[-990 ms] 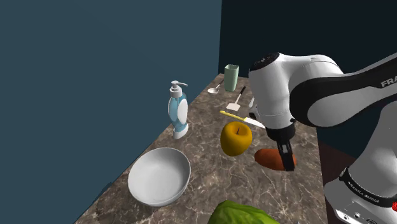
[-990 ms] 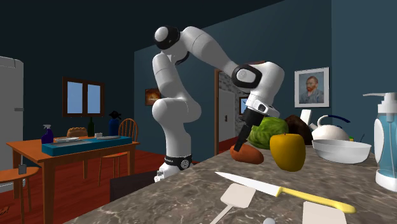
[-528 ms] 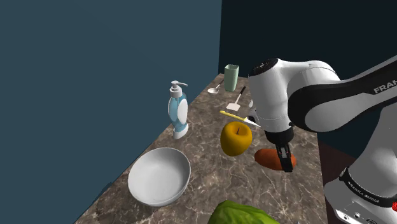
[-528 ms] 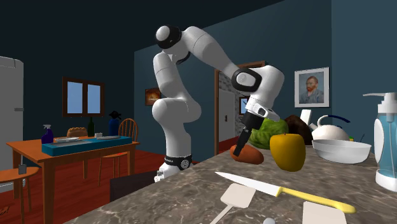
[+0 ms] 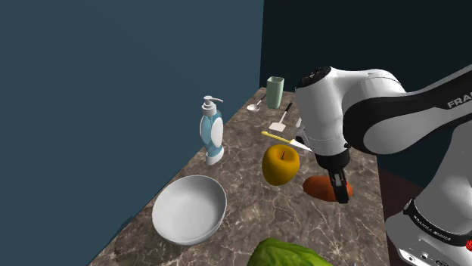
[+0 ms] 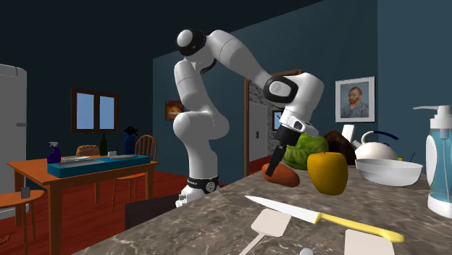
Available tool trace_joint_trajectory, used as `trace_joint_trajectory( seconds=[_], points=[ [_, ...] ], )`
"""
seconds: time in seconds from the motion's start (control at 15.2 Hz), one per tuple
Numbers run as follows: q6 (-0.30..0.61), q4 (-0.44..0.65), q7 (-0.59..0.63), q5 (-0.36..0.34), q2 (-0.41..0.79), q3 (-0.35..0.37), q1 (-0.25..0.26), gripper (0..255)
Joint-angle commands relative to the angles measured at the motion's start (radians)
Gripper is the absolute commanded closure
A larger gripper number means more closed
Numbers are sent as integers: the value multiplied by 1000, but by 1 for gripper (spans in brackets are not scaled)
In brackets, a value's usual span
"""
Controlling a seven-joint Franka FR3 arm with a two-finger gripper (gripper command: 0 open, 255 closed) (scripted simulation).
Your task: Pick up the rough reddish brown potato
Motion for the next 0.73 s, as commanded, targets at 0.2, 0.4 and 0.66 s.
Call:
trace_joint_trajectory(
  seconds=[0.2, 0.4, 0.66],
  points=[
    [-84, 34, -6, 0, -51, -11, 3, 255],
    [-134, 58, -9, -2, -76, -19, 4, 255],
    [-198, 93, -12, -5, -106, -28, 4, 255]
  ],
)
